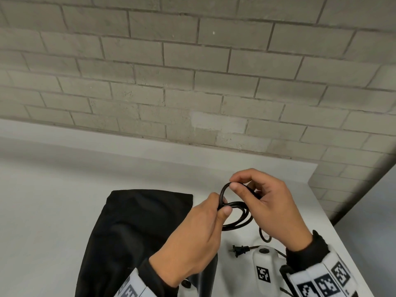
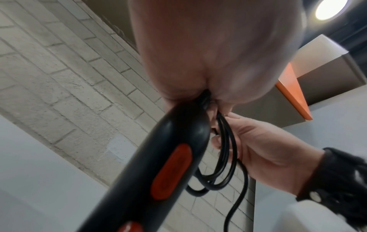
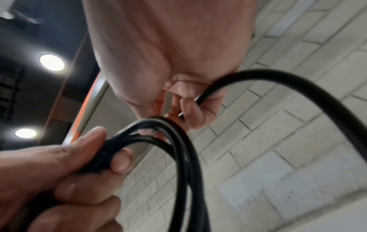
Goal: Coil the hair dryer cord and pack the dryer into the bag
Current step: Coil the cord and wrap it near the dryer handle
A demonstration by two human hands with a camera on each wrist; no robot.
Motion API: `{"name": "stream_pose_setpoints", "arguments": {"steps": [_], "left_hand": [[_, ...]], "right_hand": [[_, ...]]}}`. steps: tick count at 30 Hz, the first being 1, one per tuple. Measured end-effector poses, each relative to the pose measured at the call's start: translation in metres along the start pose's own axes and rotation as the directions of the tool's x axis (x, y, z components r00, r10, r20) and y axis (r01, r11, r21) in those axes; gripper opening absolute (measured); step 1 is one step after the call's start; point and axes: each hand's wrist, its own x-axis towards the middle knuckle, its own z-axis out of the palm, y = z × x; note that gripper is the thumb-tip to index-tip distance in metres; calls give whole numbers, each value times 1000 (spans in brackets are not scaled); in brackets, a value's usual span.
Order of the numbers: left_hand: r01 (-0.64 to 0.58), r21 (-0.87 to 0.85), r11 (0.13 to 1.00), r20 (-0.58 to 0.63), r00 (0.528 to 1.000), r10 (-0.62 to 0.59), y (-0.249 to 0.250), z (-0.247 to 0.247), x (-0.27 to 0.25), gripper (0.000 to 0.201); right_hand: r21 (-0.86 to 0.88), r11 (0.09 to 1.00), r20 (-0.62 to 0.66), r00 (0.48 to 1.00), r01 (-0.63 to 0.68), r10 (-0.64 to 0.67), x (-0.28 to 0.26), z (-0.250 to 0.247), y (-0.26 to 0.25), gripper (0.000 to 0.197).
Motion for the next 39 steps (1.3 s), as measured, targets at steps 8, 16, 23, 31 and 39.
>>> {"name": "stream_pose_setpoints", "arguments": {"steps": [8,16,23,31,39], "left_hand": [[-26,-40,999,-60,998,23,-4,-1,-2,40],[15,-155,988,-52,998,-23,-3,-7,-1,22],[81,-235,969,-26,996,-90,-2,-3,-2,11],[27,-141,990,-59,998,-35,0,-2,-5,22],[32,-92,995,-113,993,-43,-5,-3,-2,10]], "right_hand": [[227,961,203,972,-160,114,-12,-2,16,32],[185,967,256,959,-174,124,-20,3,13,16],[46,995,209,975,-85,74,-24,4,12,18],[-70,997,252,966,-42,59,-26,-1,12,11],[-79,996,69,996,-43,49,-42,16,16,26]]}}
